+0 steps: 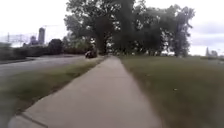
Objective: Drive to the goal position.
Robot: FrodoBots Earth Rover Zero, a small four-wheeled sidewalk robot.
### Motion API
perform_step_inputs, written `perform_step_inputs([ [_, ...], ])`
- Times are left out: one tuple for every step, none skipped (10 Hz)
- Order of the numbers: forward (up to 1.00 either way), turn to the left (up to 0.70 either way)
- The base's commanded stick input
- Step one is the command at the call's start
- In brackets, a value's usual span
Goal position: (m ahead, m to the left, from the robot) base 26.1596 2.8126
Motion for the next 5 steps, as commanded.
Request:
perform_step_inputs([
  [1.00,0.00],
  [1.00,0.00],
  [1.00,0.00],
  [1.00,0.00],
  [1.00,0.00],
])
